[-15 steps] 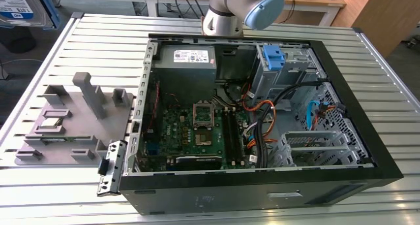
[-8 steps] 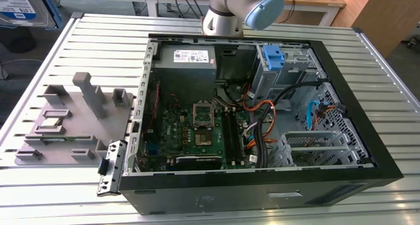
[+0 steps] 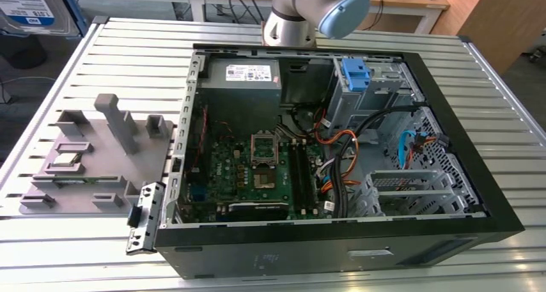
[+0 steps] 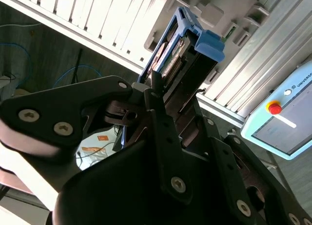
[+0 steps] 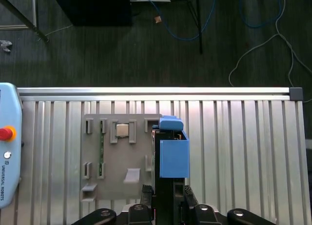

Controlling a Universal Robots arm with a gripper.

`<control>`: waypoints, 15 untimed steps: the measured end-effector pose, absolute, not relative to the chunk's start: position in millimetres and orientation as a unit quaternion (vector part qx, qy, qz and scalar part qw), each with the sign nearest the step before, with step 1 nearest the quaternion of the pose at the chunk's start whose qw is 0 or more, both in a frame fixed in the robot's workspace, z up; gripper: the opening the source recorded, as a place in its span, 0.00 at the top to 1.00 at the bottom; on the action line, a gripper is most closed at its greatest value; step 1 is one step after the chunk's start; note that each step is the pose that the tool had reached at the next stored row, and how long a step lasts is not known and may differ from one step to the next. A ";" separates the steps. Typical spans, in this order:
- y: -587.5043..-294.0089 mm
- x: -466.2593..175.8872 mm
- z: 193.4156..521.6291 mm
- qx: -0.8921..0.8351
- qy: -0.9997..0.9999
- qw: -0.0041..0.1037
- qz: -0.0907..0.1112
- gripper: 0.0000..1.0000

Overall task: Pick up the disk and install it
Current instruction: 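Pick up the disk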

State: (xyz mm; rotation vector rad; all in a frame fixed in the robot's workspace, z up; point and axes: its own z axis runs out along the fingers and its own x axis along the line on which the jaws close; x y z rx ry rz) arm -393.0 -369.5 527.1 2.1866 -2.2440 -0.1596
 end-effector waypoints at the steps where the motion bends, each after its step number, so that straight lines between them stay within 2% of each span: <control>1: -369.4 -391.6 527.1 0.697 -0.715 0.002 -0.051 0.65; 15: -369.4 -379.7 527.0 0.697 -0.715 0.002 -0.051 0.65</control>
